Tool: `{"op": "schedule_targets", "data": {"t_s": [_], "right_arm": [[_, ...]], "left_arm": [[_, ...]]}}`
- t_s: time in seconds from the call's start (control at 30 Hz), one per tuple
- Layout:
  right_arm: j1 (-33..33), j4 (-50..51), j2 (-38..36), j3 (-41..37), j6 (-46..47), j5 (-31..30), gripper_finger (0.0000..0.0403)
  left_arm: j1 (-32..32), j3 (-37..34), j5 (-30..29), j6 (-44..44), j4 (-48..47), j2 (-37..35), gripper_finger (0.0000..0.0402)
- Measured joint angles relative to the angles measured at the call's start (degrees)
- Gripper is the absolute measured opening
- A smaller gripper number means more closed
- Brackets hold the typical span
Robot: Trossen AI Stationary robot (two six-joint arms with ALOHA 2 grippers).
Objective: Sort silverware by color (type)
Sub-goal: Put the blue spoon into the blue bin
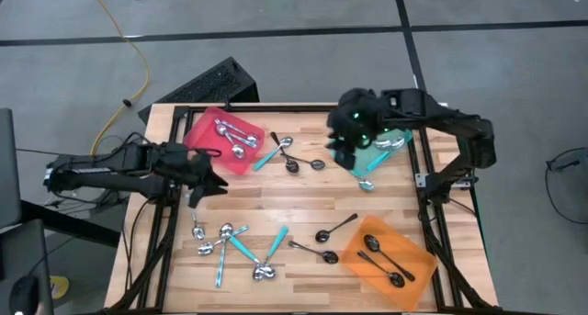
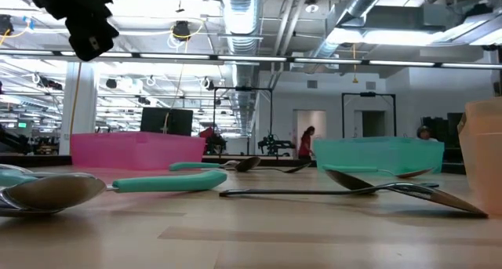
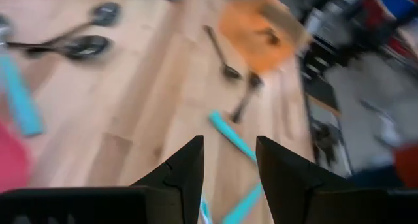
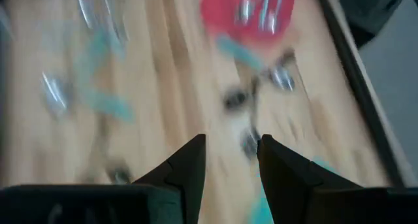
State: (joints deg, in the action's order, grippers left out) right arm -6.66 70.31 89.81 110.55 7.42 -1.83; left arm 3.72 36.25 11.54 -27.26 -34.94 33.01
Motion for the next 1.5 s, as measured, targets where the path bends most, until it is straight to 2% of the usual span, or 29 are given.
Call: {"op": "schedule_targets", "data": {"t_s": [0.13,0.23,0.37,0.47,0.53,0.63,0.73,0.87,1.0,1.13,1.23,1.37,1.5], "right_arm": [[-3.05,-5.94,-0.52,4.44,14.60,0.75,0.0159],[-6.14,-7.72,-0.75,8.84,19.37,2.39,0.0159],[-7.96,-8.06,-0.66,14.10,18.78,7.93,0.0159],[-7.79,-6.60,-0.66,16.57,15.57,9.32,0.0159],[-7.12,-4.11,-0.74,17.38,13.26,9.19,0.0159],[-5.72,0.59,-1.42,17.43,11.27,5.48,0.0159],[-3.79,3.30,-1.56,17.45,10.49,5.20,0.0159],[-1.25,-0.94,-1.95,17.43,9.20,9.44,0.0159],[1.62,-5.40,-2.34,17.58,8.79,10.71,0.0159],[2.73,-0.88,-1.78,17.45,5.95,4.63,0.0159],[2.85,5.36,-1.29,17.33,5.70,0.45,0.0159],[4.42,8.95,-1.53,12.76,7.26,-1.07,0.0159],[7.97,16.18,-2.13,6.06,8.72,-1.81,0.0159]], "left_arm": [[-0.46,0.00,-5.69,-6.37,0.25,0.00,0.0123],[-0.37,0.00,-7.59,-10.61,0.16,0.00,0.0122],[-0.34,0.00,-8.11,-13.61,-0.75,0.00,0.0122],[-0.34,0.00,-10.37,-19.19,-1.62,0.38,0.0123],[-0.34,0.00,-12.21,-22.90,-2.37,0.47,0.0122],[-0.34,0.02,-14.04,-25.13,-2.10,0.83,0.0122],[-0.34,0.02,-15.49,-23.96,-2.14,1.55,0.0122],[-0.32,0.02,-16.91,-21.30,-2.00,2.65,0.0122],[-0.32,0.02,-16.87,-21.22,-1.72,3.53,0.0122],[-0.32,0.02,-16.78,-20.38,-1.12,3.78,0.0122],[-0.32,0.01,-16.49,-13.03,-0.65,3.76,0.0122],[-0.32,0.01,-15.19,-3.89,1.90,3.77,0.0122],[-0.63,0.00,-13.92,-0.36,2.54,4.63,0.0122]]}}
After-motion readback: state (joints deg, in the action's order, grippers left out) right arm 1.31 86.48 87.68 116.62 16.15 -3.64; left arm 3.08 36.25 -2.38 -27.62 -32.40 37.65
